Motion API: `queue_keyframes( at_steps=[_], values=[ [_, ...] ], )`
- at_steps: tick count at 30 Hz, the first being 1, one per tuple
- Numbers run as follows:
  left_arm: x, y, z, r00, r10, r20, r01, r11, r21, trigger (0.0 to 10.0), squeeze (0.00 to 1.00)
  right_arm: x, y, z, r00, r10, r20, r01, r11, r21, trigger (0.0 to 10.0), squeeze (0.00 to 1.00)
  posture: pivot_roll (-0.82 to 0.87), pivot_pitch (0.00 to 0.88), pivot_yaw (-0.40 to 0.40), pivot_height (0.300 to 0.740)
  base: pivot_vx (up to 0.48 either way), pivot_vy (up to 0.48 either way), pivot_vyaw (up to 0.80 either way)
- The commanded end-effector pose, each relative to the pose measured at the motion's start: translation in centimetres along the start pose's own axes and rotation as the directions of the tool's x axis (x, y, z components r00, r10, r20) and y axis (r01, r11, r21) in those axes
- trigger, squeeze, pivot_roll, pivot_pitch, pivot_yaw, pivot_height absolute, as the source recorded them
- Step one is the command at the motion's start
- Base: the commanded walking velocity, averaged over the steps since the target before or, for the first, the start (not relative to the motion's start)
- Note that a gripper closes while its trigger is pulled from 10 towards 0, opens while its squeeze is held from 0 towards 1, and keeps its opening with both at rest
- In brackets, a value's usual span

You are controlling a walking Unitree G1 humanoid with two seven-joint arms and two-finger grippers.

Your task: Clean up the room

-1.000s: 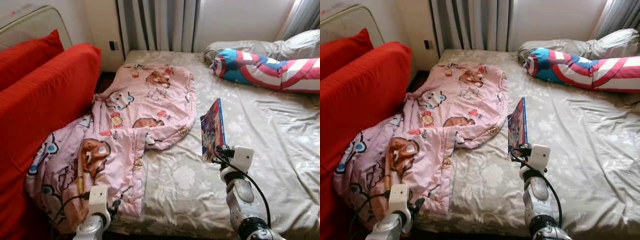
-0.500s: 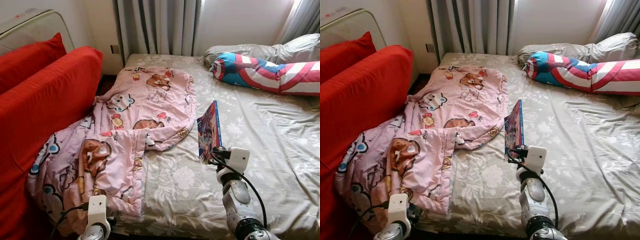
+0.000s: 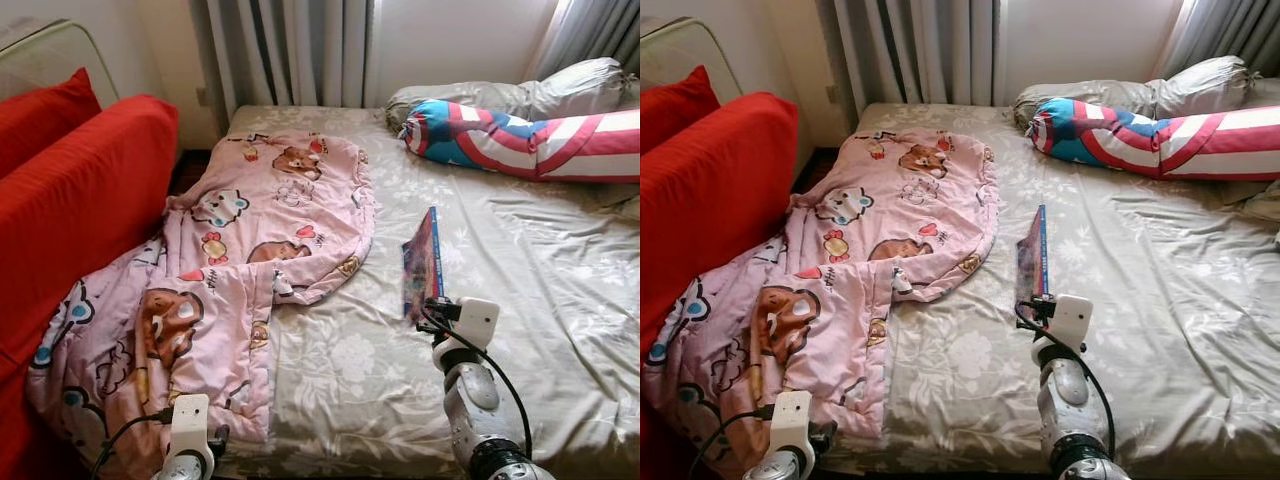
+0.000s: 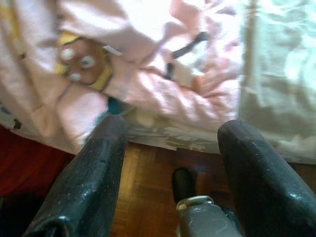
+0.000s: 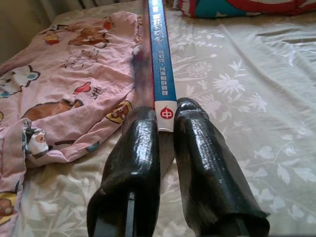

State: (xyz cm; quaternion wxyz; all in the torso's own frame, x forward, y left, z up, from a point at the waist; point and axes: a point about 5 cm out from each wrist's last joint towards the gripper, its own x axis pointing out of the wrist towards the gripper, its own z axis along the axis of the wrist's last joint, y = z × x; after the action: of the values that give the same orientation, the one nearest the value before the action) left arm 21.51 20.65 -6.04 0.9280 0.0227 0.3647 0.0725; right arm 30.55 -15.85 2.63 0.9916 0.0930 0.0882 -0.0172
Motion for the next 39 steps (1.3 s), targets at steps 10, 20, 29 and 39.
queue_keyframes(
  at_steps=[10, 20, 29, 39],
  values=[
    [-0.2, -0.44, -0.83, 1.0, -0.013, -0.028, 0.013, 1.0, 0.019, 10.0, 0.0, 0.39, -0.43, 1.13, 0.999, -0.009, 0.047, 0.009, 1.0, -0.005, 10.0, 0.0, -0.11, 0.018, -0.01, 0.74, 0.0, -0.434, -0.31],
    [-0.22, -0.43, -0.91, 0.999, -0.013, -0.032, 0.013, 1.0, 0.018, 10.0, 0.0, 0.43, -0.21, 1.14, 0.999, 0.001, 0.045, -0.001, 1.0, -0.01, 10.0, 0.0, -0.11, 0.023, -0.012, 0.74, 0.0, -0.432, 0.0],
    [-0.23, -0.39, -0.96, 0.999, -0.013, -0.035, 0.014, 1.0, 0.019, 10.0, 0.0, 0.42, -0.16, 1.13, 0.999, 0.003, 0.045, -0.003, 1.0, -0.01, 10.0, 0.0, -0.11, 0.022, -0.013, 0.74, 0.0, -0.432, 0.0],
    [-0.26, -0.34, -1.1, 0.999, -0.011, -0.039, 0.012, 1.0, 0.014, 10.0, 0.0, 0.4, -0.19, 1.09, 0.999, 0.002, 0.043, -0.002, 1.0, -0.013, 10.0, 0.0, -0.11, 0.028, -0.015, 0.74, 0.0, -0.432, 0.0]
  ],
)
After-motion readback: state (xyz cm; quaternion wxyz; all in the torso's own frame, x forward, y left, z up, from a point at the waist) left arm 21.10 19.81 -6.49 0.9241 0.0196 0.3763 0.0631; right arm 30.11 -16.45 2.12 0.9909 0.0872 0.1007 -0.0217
